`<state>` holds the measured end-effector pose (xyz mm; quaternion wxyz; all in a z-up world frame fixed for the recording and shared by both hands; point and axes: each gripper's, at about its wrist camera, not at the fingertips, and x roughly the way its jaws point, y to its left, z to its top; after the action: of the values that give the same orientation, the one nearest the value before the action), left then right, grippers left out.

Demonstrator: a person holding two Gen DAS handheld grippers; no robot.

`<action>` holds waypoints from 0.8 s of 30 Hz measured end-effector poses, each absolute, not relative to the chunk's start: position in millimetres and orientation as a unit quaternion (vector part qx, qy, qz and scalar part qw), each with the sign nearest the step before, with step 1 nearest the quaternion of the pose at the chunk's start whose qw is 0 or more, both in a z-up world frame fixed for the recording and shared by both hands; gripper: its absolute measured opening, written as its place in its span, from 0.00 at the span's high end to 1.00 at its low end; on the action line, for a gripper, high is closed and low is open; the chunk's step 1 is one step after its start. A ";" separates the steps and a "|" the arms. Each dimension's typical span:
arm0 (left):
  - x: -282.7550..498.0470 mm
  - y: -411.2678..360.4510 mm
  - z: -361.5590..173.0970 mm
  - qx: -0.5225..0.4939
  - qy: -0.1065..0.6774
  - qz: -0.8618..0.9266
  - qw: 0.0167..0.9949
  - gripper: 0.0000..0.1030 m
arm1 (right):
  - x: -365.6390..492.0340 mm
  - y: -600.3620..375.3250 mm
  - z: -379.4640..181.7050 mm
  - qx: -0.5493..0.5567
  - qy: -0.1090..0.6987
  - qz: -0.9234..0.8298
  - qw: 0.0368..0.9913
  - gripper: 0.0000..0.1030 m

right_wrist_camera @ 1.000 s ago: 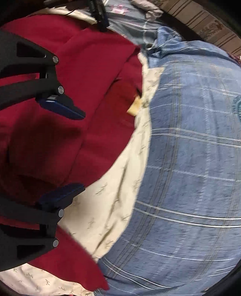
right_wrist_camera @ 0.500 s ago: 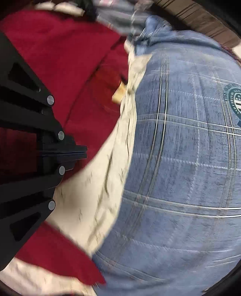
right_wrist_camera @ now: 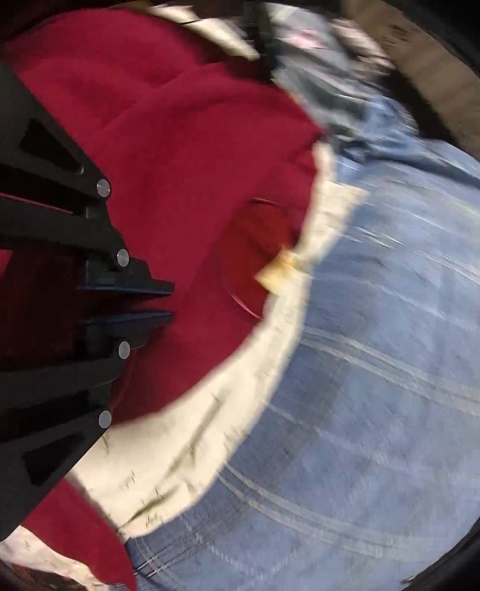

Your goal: Fold small clothes

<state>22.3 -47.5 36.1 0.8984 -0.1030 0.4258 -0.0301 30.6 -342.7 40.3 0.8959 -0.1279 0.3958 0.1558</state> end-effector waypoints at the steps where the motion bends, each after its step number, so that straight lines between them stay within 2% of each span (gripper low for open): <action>1: 23.3 -48.6 35.9 -0.099 0.427 -0.031 0.898 0.19 | 34.7 -346.8 43.6 -0.116 0.387 0.137 0.904 0.92; 4: 27.4 -53.8 27.6 -0.084 0.444 -0.031 0.892 0.19 | 52.6 -355.1 32.3 -0.096 0.390 0.082 0.912 0.91; 6: 29.7 -56.8 22.2 -0.076 0.455 -0.032 0.886 0.19 | 54.6 -357.7 25.5 -0.079 0.401 0.073 0.910 0.84; 9: 30.7 -59.0 20.3 -0.073 0.457 -0.032 0.886 0.19 | 35.9 -371.9 39.3 -0.056 0.398 0.059 0.914 0.61; 11: 32.1 -61.2 19.8 -0.070 0.459 -0.036 0.885 0.19 | 11.7 -389.5 53.1 -0.037 0.387 0.044 0.920 0.35; 14: 33.9 -63.6 15.7 -0.064 0.464 -0.033 0.883 0.19 | -16.6 -417.4 60.1 -0.001 0.382 0.027 0.924 0.30; 17: 34.2 -64.8 14.0 -0.062 0.464 -0.030 0.883 0.19 | -6.5 -434.9 36.4 0.046 0.410 0.012 0.911 0.30; 19: 35.0 -63.6 13.3 -0.063 0.464 -0.032 0.883 0.19 | 5.5 -439.7 21.4 0.073 0.419 0.018 0.905 0.34; 20: 35.2 -62.8 12.7 -0.065 0.465 -0.031 0.883 0.19 | 9.6 -438.5 16.1 0.090 0.420 0.022 0.903 0.56; 21: 35.4 -61.5 12.4 -0.067 0.466 -0.032 0.882 0.19 | 13.4 -439.6 12.0 0.107 0.425 0.031 0.898 0.71; 22: 35.3 -60.7 12.5 -0.069 0.466 -0.033 0.881 0.19 | 14.6 -438.2 9.6 0.111 0.429 0.033 0.896 0.95; 24: 35.7 -59.0 13.2 -0.071 0.467 -0.033 0.881 0.19 | 7.1 -434.6 16.4 0.095 0.418 0.032 0.903 0.94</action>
<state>35.7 -59.0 13.2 0.8808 -0.0713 0.4669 -0.0332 7.1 -434.6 16.4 0.9028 0.0949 0.4183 0.0320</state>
